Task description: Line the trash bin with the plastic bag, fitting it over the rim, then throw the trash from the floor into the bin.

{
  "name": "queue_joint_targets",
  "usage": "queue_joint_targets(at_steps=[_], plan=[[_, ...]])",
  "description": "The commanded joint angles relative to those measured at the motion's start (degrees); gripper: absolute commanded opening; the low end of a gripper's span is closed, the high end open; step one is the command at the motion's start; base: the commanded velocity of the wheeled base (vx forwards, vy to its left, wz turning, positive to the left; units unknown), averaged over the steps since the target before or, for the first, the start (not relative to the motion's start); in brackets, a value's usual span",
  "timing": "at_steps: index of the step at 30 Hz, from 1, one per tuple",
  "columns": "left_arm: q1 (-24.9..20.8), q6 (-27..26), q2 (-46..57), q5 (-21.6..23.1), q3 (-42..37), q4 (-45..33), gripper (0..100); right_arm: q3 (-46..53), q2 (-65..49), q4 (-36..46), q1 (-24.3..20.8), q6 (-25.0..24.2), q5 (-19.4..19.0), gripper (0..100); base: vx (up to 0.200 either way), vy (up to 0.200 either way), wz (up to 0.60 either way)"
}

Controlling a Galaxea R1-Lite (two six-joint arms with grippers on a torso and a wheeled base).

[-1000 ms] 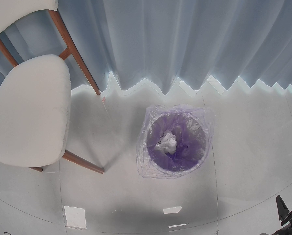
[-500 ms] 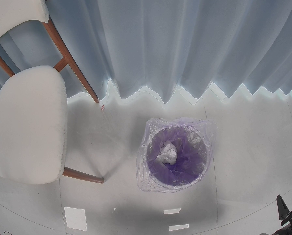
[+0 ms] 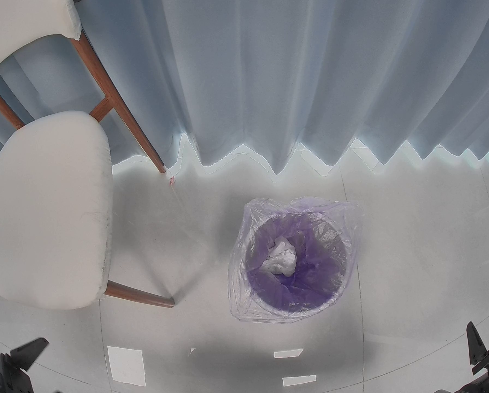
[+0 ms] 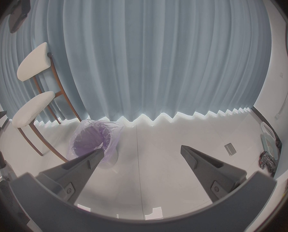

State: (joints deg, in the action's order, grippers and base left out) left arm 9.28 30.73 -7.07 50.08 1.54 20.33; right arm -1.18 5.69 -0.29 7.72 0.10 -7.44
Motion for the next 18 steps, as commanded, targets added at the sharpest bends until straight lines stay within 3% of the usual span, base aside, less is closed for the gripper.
queue_joint_targets(at_steps=[1,2,4,6,8,9,10,16,18], plan=[[-0.7,-35.2,1.6,-65.2,-1.5,-17.5,100,0.0,0.5,-0.1,0.6,0.5,4.4,100,0.0,0.0,0.0],[-0.7,-37.2,1.6,-66.4,-1.5,-17.3,100,0.1,0.4,-0.2,0.5,0.8,5.9,100,0.0,0.0,0.0],[-0.8,-38.7,1.6,-63.1,-1.5,-17.3,100,0.1,0.4,-0.4,0.6,1.2,6.4,100,0.0,0.0,0.0],[-0.8,-38.1,1.5,-53.2,-1.5,-18.0,100,0.2,0.4,-0.4,0.5,1.8,5.8,100,0.0,0.0,0.0],[-0.8,-34.2,1.5,-42.0,-1.2,-18.8,100,0.1,0.5,0.0,0.6,1.7,0.8,100,0.0,0.0,0.0],[-0.8,-33.2,1.5,-40.3,-1.3,-18.8,100,0.0,0.5,0.0,0.6,1.7,-0.8,100,0.0,0.0,0.0],[-0.7,-32.0,1.6,-38.3,-1.4,-18.7,100,0.0,0.5,0.0,0.5,1.7,-5.1,100,0.0,0.0,0.0],[-0.8,-34.4,1.5,-37.5,-1.3,-19.1,100,-0.3,0.5,1.0,1.0,3.4,-4.4,100,0.0,0.0,0.0],[-6.8,-38.6,1.6,-37.1,-1.3,-19.4,100,-0.3,0.5,1.0,0.5,4.6,-5.1,100,0.0,0.0,0.0]])
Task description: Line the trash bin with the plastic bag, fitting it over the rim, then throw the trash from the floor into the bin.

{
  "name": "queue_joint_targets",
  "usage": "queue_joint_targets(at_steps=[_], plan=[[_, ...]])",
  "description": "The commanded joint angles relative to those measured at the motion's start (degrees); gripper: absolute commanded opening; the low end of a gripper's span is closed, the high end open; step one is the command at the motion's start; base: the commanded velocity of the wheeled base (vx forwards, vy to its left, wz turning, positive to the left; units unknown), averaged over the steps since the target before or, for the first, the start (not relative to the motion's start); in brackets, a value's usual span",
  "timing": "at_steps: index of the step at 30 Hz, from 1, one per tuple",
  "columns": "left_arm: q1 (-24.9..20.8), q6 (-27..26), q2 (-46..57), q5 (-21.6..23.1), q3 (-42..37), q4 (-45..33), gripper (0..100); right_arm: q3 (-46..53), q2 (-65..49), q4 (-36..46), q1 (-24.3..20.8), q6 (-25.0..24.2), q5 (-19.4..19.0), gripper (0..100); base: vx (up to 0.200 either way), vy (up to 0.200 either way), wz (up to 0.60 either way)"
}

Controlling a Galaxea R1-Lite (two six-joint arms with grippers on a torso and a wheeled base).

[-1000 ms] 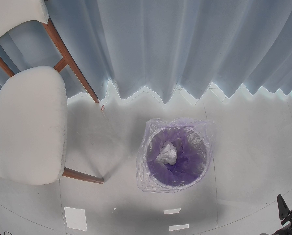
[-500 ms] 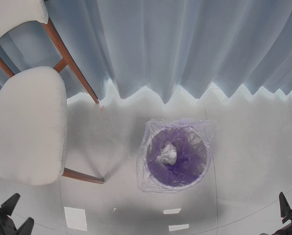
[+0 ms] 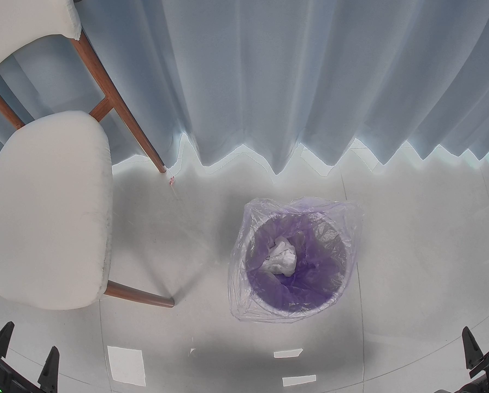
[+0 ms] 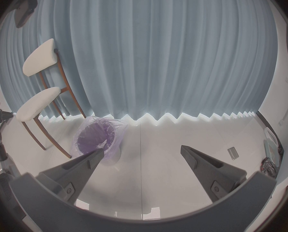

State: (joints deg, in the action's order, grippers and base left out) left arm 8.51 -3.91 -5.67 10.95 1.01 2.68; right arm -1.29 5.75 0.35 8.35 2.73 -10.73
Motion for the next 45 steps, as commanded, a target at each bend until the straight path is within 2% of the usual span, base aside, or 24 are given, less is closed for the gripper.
queue_joint_targets(at_steps=[1,2,3,5,6,7,9,11,13,14,15,16,17,19,21,22,23,24,25,26,27,30,33,45], plan=[[-9.9,-4.9,0.4,2.1,-0.7,-1.7,100,-0.2,0.4,0.4,-0.6,1.6,-2.4,100,0.0,0.0,0.0],[-12.4,-5.8,0.5,2.3,-0.7,-1.6,100,-0.3,0.5,0.5,-1.1,1.2,-2.7,100,0.0,0.0,0.0],[-12.9,-4.8,0.5,2.4,-0.7,-1.7,100,-0.3,0.8,0.6,-2.3,-0.1,-2.8,100,0.0,0.0,0.0],[-10.7,-3.0,1.1,1.4,-0.7,-1.8,100,-0.3,1.2,0.8,-3.1,-1.9,-2.4,100,0.0,0.0,0.0],[-7.8,0.3,3.1,-1.4,-0.7,-1.5,100,-0.3,0.3,0.7,-2.8,-1.7,-2.3,100,0.0,0.0,0.0],[-7.4,2.2,4.4,-4.3,-0.8,-1.2,100,-0.2,0.2,0.4,-2.8,-1.0,-2.3,100,0.0,0.0,0.0],[-8.8,4.3,5.5,-11.3,-1.0,-0.8,100,0.2,0.1,-1.1,-2.8,0.2,-1.9,100,0.0,0.0,0.0],[-8.8,4.3,5.6,-14.5,-1.0,-0.1,100,0.5,0.1,-2.1,-2.8,-0.5,-0.1,100,0.0,0.0,0.0],[-8.8,5.0,5.6,-20.4,-1.0,0.1,100,0.8,0.1,-2.5,-2.8,-1.4,12.7,100,0.0,0.0,0.0],[-8.8,4.6,5.6,-24.8,-1.0,0.0,100,0.9,0.2,-2.8,-2.5,-1.1,17.7,100,0.0,0.0,0.0],[-8.8,4.0,5.6,-29.1,-1.0,0.0,100,1.1,0.1,-3.3,-2.5,-1.5,19.6,100,0.0,0.0,0.0],[-8.8,3.7,5.6,-31.1,-1.0,0.0,100,1.1,0.1,-3.3,-2.4,-1.7,19.8,100,0.0,0.0,0.0],[-8.8,3.3,5.6,-35.1,-1.0,0.0,100,1.2,0.1,-3.4,-2.4,-1.9,19.8,100,0.0,0.0,0.0],[-8.8,3.4,5.6,-33.6,-1.0,-0.1,100,1.2,0.1,-3.3,-2.5,-0.5,17.0,100,0.0,0.0,0.0],[-8.9,3.4,5.4,-30.4,-1.0,-0.2,100,1.2,0.4,-1.3,-2.8,-0.3,7.2,100,0.0,0.0,0.0],[-9.0,3.4,5.1,-26.7,-0.9,-0.3,100,0.8,1.5,0.8,-4.9,-0.4,6.5,100,0.0,0.0,0.0],[-9.1,3.5,5.1,-26.1,-0.9,-0.3,100,0.7,1.7,1.1,-5.4,-0.5,6.7,100,0.0,0.0,0.0],[-9.1,4.4,5.1,-18.9,-0.7,-1.2,100,0.5,3.2,1.6,-10.5,-1.2,8.3,100,0.0,0.0,0.0],[-9.1,4.8,5.1,-16.4,-0.5,-1.7,100,0.6,3.2,1.4,-11.8,-1.6,8.3,100,0.0,0.0,0.0],[-9.0,5.3,5.4,-11.6,-0.9,-3.0,100,0.9,2.4,0.9,-12.1,-1.9,8.2,100,0.0,0.0,0.0],[-8.9,4.4,5.4,-9.9,-0.9,-3.3,100,1.0,-0.2,0.3,-11.3,-1.8,8.2,100,0.0,0.0,0.0],[-8.9,4.1,5.5,-10.9,-1.0,-3.1,100,1.3,-5.8,-0.6,-7.7,-0.9,8.7,100,0.0,0.0,0.0],[-8.9,4.3,5.5,-11.1,-1.0,-3.1,100,1.3,-5.7,-0.6,-8.2,-2.8,12.0,100,0.0,0.0,0.0],[-8.9,3.8,5.4,-10.9,-1.0,-3.2,100,1.3,-5.7,-0.5,-8.3,-2.5,11.3,100,0.0,0.0,0.0]])
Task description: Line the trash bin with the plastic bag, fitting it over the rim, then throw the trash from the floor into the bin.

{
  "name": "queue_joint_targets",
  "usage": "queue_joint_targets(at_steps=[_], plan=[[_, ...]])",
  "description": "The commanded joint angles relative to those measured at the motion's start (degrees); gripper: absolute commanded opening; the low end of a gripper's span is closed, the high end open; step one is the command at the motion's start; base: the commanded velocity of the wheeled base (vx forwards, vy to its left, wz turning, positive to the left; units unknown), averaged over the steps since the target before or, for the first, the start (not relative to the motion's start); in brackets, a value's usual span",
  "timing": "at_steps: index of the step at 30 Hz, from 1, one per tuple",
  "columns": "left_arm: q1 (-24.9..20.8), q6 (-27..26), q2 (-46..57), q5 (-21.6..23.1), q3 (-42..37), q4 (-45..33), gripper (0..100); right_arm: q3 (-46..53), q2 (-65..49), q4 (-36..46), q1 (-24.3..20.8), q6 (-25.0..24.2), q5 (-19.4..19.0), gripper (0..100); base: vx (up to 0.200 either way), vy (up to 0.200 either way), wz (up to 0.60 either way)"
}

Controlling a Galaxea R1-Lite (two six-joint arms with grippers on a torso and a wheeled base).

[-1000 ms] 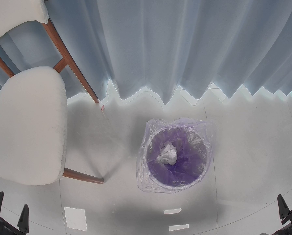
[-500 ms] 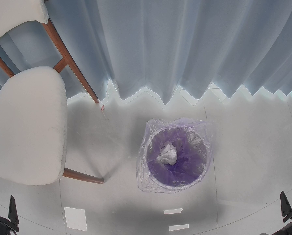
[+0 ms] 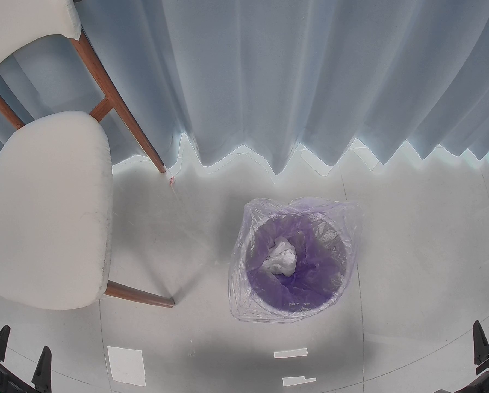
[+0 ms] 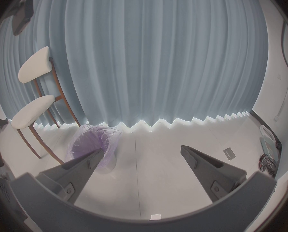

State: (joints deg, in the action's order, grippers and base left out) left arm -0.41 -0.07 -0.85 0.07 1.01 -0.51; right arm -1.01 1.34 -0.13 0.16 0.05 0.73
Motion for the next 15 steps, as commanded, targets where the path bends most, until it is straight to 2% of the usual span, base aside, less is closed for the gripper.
queue_joint_targets(at_steps=[1,7,15], plan=[[0.0,0.0,0.6,0.0,-1.0,0.0,100,1.0,-1.3,-0.1,-0.1,1.4,-0.9,100,0.0,0.0,0.0],[0.0,0.0,0.6,0.0,-0.9,0.0,100,1.0,-1.3,-0.1,-0.1,1.8,-1.7,100,0.0,0.0,0.0],[0.0,0.2,0.6,-0.1,-0.9,0.0,100,1.0,-1.3,-0.1,-0.1,1.7,-1.7,100,-0.2,0.0,0.0]])
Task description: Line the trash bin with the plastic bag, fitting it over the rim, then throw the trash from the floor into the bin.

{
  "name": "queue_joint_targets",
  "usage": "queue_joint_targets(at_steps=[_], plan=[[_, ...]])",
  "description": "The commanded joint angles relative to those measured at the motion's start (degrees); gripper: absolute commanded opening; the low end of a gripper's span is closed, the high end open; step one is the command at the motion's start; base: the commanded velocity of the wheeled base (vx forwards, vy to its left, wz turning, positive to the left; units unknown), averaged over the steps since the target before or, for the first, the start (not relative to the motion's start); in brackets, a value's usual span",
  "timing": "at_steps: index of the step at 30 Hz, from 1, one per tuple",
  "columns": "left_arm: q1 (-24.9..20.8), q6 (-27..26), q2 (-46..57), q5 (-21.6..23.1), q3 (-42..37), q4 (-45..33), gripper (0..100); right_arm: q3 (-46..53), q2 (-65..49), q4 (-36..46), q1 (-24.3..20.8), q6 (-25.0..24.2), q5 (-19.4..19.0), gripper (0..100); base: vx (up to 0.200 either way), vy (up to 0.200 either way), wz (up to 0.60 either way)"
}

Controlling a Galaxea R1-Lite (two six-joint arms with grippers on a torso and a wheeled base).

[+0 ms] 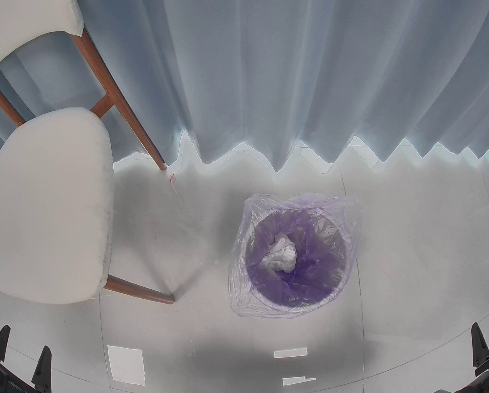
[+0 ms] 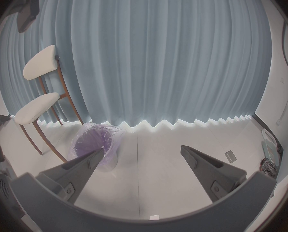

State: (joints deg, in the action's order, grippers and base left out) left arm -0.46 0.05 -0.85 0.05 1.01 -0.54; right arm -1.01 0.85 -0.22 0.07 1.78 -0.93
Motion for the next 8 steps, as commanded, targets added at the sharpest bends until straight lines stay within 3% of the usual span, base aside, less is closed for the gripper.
queue_joint_targets(at_steps=[1,4,8], plan=[[0.0,0.3,0.6,-0.1,-0.9,0.0,100,1.0,-0.8,0.0,0.0,-0.2,0.0,100,-0.2,0.0,0.0],[0.1,1.0,0.6,-0.4,-0.9,0.0,100,1.0,-0.8,0.0,0.0,-0.7,0.0,100,-0.2,0.0,0.0],[0.0,0.3,0.6,0.0,-0.9,0.0,100,1.0,-0.8,0.0,0.0,-0.8,0.0,100,0.0,0.0,0.0]])
